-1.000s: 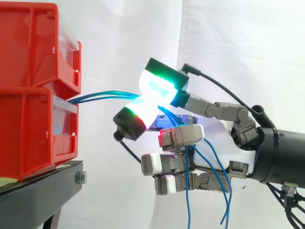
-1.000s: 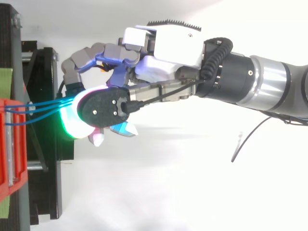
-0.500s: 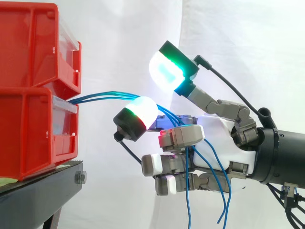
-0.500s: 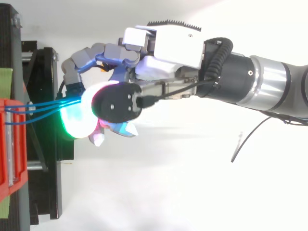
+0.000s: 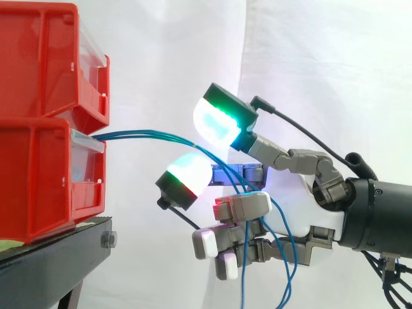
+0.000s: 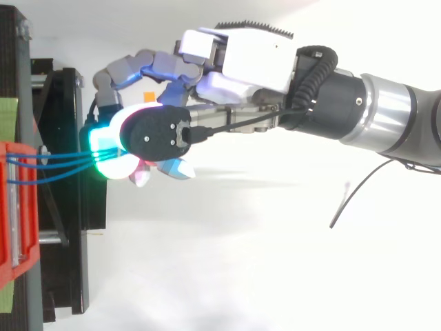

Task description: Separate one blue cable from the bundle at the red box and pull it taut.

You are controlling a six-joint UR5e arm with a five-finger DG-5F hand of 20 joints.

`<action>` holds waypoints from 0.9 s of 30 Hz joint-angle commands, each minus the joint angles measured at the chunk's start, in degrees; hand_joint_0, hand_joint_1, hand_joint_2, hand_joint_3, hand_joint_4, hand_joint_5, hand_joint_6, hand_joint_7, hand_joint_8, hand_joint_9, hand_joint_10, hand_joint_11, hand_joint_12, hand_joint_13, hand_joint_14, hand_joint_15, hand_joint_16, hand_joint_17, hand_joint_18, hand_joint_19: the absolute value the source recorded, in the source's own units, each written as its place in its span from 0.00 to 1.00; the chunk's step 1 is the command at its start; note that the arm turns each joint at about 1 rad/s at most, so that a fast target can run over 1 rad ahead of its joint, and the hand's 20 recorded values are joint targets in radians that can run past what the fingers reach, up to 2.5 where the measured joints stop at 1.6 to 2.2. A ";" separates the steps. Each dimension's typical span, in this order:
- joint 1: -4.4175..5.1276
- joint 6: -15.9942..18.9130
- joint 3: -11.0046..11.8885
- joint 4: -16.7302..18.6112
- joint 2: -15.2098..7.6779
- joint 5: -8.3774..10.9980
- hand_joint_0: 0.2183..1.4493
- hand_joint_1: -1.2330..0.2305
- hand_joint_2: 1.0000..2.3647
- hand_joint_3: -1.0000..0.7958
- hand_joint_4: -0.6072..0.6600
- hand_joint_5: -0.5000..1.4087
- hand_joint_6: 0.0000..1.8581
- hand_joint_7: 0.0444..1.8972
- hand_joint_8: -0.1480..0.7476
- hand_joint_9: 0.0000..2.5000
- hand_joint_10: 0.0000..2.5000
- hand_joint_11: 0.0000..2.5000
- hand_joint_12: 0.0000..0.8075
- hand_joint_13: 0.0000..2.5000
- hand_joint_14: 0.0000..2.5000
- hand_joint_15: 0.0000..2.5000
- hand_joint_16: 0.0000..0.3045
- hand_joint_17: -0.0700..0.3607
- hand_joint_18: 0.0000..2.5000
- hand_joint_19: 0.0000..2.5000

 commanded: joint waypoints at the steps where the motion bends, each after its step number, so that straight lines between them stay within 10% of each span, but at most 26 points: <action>1: -0.03 -1.90 -0.15 0.04 -0.01 1.11 0.26 0.60 0.00 0.28 0.53 0.20 0.38 0.65 0.50 0.56 0.01 0.60 0.53 0.44 0.01 0.29 0.19 0.46 0.40 0.36; 27: 1.02 0.03 -0.15 0.39 -0.01 1.99 0.21 0.45 0.00 0.28 0.55 0.20 0.39 0.64 0.53 0.57 0.01 0.60 0.54 0.45 0.01 0.30 0.21 0.49 0.42 0.34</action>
